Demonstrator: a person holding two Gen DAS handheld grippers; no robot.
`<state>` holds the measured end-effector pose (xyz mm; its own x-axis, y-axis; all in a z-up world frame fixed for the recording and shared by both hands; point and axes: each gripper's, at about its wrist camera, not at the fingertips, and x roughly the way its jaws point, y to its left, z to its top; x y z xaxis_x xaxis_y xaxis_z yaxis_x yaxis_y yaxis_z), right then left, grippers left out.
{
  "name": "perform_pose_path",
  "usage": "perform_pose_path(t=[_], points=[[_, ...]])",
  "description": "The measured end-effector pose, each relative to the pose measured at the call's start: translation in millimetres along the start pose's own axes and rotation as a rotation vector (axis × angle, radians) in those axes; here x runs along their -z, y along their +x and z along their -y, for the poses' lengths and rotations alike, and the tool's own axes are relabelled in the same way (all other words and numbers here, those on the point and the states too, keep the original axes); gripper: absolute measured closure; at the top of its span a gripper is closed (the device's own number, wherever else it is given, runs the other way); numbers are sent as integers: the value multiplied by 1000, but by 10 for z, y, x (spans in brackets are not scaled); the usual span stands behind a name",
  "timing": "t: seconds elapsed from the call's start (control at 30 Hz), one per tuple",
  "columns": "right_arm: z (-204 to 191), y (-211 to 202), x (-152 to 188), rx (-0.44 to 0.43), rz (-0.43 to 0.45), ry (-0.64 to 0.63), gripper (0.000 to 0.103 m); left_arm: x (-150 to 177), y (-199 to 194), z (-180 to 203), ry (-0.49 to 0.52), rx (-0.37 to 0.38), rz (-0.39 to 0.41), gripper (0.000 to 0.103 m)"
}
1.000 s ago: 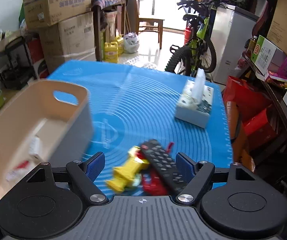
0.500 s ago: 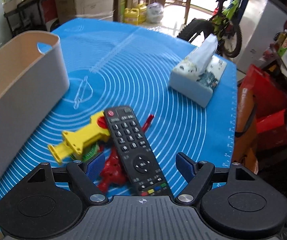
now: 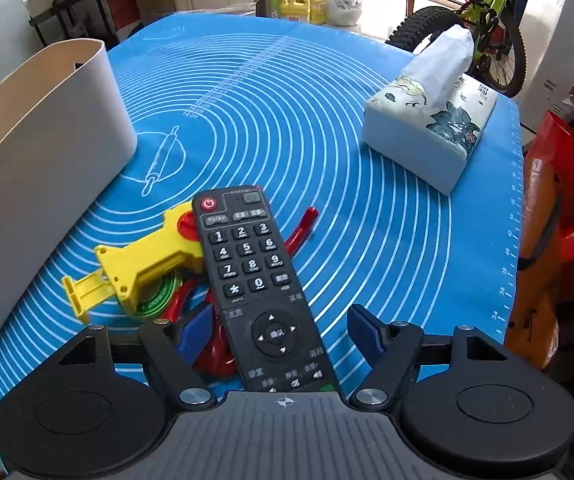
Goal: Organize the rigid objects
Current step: 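Move the right gripper to the black TV remote and grasp it, then carry the black remote over the basket and release it inside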
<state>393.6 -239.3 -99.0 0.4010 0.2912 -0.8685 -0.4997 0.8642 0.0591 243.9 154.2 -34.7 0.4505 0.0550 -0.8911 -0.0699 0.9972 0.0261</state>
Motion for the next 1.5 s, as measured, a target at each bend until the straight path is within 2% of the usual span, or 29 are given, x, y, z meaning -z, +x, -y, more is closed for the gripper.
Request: perform_pose_path(t=[0.17, 0.3, 0.43, 0.47, 0.5, 0.57, 0.63, 0.8, 0.9, 1.1, 1.27, 1.5], points=[[119, 42, -2, -74, 0, 66, 26, 0, -2, 1, 1, -2, 0, 96], [267, 95, 64, -148, -1, 185, 25, 1, -7, 3, 3, -6, 1, 95], [335, 66, 111, -180, 22, 230, 27, 2, -11, 6, 5, -10, 1, 95], [334, 61, 116, -181, 21, 232, 30, -3, -12, 12, 6, -12, 1, 95], [314, 54, 117, -188, 19, 221, 38, -3, -13, 12, 6, -13, 1, 95], [275, 40, 115, -189, 14, 204, 40, -3, -11, 30, 6, -16, 1, 95], [258, 22, 117, -206, 18, 210, 47, -3, -11, 33, 7, -16, 1, 95], [155, -56, 174, -171, 44, 182, 48, -3, -11, 33, 7, -16, 1, 95], [137, -107, 214, -123, 82, 194, 48, -7, -10, 26, 6, -15, 1, 95], [134, -273, 229, -78, 130, 202, 48, -7, -8, 22, 5, -15, 1, 95], [77, -502, 114, -43, 163, 179, 48, -7, -7, 19, 5, -16, 0, 95], [-283, -811, -122, -33, 199, 80, 48, -12, -23, 16, -2, -14, 3, 95]])
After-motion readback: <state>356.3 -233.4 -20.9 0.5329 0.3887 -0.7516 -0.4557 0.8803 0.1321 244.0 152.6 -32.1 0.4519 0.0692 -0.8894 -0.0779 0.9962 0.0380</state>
